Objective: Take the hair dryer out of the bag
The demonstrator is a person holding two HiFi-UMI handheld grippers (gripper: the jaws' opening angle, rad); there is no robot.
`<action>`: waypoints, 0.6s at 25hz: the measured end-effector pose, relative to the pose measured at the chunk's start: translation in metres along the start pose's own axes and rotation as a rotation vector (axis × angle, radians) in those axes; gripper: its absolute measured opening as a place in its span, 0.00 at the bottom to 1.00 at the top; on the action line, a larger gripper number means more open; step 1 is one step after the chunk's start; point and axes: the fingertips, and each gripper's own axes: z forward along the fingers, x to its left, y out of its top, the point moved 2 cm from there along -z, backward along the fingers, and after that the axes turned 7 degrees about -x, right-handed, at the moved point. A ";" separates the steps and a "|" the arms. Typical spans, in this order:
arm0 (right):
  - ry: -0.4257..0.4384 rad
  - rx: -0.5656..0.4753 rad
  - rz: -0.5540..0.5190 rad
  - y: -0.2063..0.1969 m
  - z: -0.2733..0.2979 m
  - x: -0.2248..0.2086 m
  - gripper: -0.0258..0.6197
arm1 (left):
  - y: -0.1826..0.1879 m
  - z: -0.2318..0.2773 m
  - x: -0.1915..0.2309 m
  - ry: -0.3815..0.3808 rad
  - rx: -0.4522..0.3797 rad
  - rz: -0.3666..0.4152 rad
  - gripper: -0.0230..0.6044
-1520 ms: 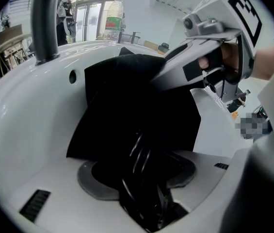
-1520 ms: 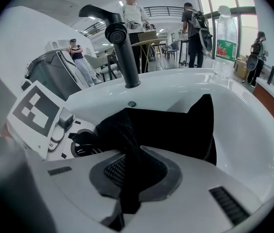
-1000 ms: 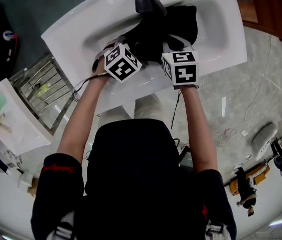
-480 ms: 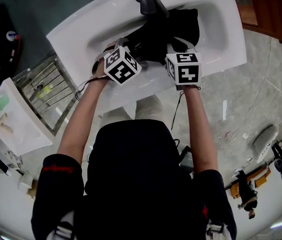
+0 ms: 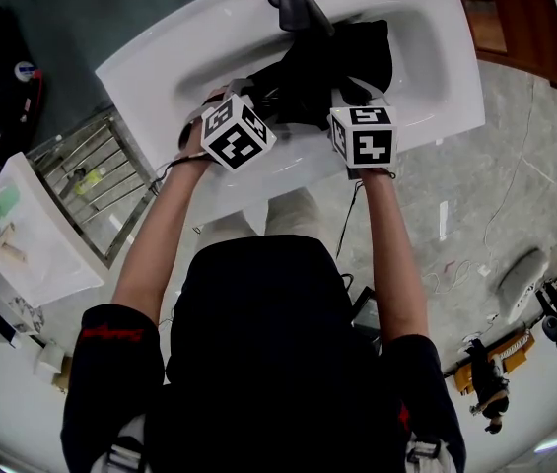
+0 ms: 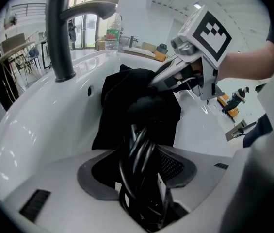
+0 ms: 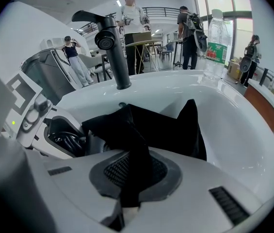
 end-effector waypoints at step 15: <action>0.020 0.019 0.028 0.004 -0.002 0.003 0.11 | 0.004 -0.017 -0.008 -0.014 -0.016 0.014 0.40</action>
